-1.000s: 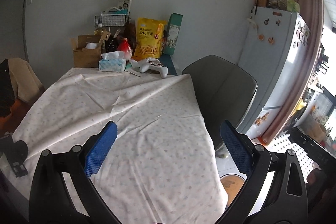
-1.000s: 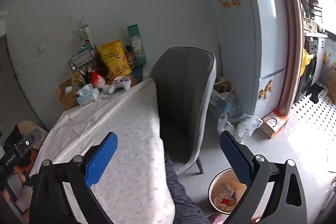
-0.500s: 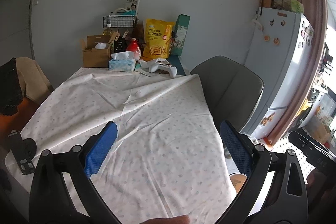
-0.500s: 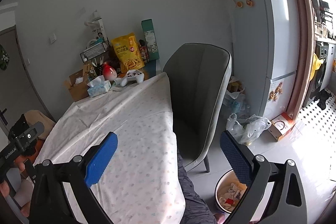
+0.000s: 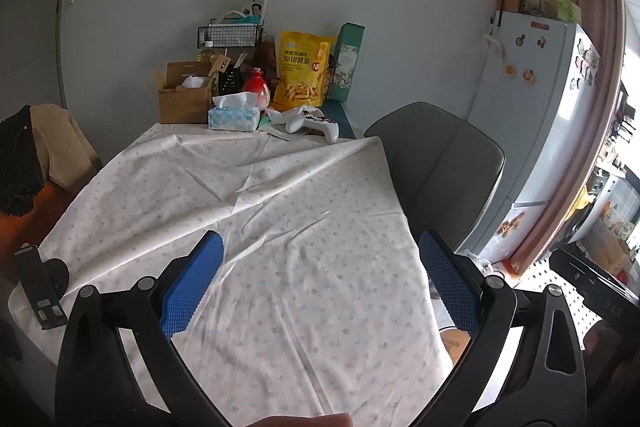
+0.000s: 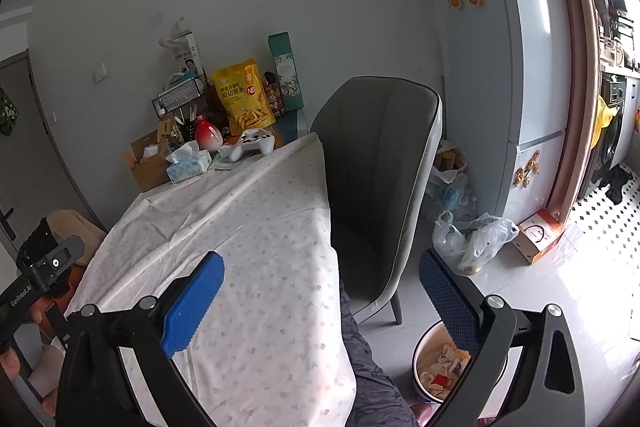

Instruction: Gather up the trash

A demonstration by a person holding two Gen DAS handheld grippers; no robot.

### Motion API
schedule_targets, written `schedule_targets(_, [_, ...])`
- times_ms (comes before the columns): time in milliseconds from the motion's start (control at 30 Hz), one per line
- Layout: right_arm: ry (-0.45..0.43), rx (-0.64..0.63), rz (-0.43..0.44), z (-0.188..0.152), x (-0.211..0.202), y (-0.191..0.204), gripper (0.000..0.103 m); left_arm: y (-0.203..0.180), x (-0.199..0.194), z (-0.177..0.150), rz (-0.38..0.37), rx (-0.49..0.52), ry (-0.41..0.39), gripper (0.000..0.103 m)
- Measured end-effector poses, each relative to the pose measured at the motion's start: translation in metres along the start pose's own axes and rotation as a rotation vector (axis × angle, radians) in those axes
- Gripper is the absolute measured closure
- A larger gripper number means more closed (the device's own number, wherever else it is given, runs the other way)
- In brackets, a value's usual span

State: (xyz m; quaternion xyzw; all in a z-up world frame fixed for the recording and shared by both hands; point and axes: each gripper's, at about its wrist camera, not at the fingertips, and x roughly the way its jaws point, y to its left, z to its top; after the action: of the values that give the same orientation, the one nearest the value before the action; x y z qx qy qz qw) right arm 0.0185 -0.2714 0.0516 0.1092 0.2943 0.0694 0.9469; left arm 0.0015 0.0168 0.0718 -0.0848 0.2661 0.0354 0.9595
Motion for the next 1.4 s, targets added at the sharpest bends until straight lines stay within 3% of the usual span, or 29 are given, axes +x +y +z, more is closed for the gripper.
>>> schedule_targets(1400, [0.008,-0.014,0.012,-0.0037,0.0032,0.0011,0.008,0.0008,0.0043,-0.0089,0.004,-0.002,0.016,0.006])
